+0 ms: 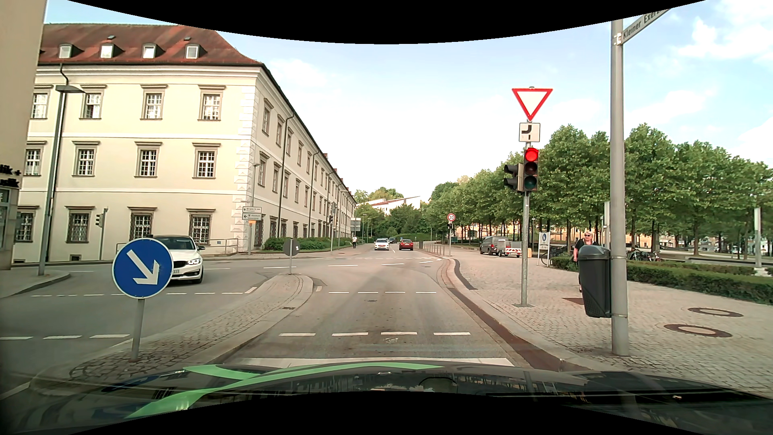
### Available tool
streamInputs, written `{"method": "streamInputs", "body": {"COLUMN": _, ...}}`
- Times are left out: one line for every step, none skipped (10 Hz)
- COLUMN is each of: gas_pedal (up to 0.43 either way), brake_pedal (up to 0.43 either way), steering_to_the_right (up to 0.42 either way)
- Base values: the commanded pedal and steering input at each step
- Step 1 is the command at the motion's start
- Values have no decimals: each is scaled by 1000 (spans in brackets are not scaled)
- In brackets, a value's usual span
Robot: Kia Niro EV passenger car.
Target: Follow the waypoints while adhering to traffic rules and regulations
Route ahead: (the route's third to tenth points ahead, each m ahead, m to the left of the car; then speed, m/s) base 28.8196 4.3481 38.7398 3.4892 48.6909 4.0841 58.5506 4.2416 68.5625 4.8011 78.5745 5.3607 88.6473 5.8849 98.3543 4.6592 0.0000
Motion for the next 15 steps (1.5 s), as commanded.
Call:
{"method": "streamInputs", "body": {"gas_pedal": 0, "brake_pedal": 457, "steering_to_the_right": 6}}
{"method": "streamInputs", "body": {"gas_pedal": 0, "brake_pedal": 451, "steering_to_the_right": 5}}
{"method": "streamInputs", "body": {"gas_pedal": 0, "brake_pedal": 457, "steering_to_the_right": 5}}
{"method": "streamInputs", "body": {"gas_pedal": 0, "brake_pedal": 457, "steering_to_the_right": 5}}
{"method": "streamInputs", "body": {"gas_pedal": 0, "brake_pedal": 457, "steering_to_the_right": 5}}
{"method": "streamInputs", "body": {"gas_pedal": 0, "brake_pedal": 457, "steering_to_the_right": 5}}
{"method": "streamInputs", "body": {"gas_pedal": 0, "brake_pedal": 457, "steering_to_the_right": 5}}
{"method": "streamInputs", "body": {"gas_pedal": 0, "brake_pedal": 457, "steering_to_the_right": 5}}
{"method": "streamInputs", "body": {"gas_pedal": 0, "brake_pedal": 451, "steering_to_the_right": 6}}
{"method": "streamInputs", "body": {"gas_pedal": 0, "brake_pedal": 457, "steering_to_the_right": 5}}
{"method": "streamInputs", "body": {"gas_pedal": 0, "brake_pedal": 457, "steering_to_the_right": 5}}
{"method": "streamInputs", "body": {"gas_pedal": 0, "brake_pedal": 463, "steering_to_the_right": 5}}
{"method": "streamInputs", "body": {"gas_pedal": 0, "brake_pedal": 470, "steering_to_the_right": 5}}
{"method": "streamInputs", "body": {"gas_pedal": 0, "brake_pedal": 463, "steering_to_the_right": 5}}
{"method": "streamInputs", "body": {"gas_pedal": 0, "brake_pedal": 463, "steering_to_the_right": 5}}
